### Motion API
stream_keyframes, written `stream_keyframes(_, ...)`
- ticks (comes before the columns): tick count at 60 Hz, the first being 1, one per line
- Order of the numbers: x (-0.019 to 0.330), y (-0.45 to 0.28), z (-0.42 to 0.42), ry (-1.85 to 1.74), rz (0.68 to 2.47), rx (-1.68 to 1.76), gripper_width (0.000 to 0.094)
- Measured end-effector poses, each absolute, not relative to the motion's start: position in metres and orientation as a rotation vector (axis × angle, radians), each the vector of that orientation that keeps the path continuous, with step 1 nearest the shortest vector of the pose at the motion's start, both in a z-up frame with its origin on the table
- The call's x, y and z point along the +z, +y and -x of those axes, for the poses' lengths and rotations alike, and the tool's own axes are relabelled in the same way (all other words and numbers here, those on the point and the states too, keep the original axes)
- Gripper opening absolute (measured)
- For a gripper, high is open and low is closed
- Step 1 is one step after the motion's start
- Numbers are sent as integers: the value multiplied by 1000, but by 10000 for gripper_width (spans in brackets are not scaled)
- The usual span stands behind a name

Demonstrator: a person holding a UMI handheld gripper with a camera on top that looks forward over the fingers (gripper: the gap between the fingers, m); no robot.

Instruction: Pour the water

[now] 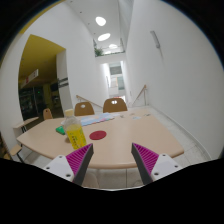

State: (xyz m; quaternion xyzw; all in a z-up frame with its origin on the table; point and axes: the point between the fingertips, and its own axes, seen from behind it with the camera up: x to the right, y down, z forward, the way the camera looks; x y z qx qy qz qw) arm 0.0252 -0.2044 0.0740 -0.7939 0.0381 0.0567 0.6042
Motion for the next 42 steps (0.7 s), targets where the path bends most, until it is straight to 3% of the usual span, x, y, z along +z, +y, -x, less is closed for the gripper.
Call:
stream_keyframes(22,71,-203,46,-48,1821,245,838)
stream_keyframes(33,71,-157,106,-91,1784,298,837)
stream_keyframes(42,69,-101,102,-90,1742,239,834)
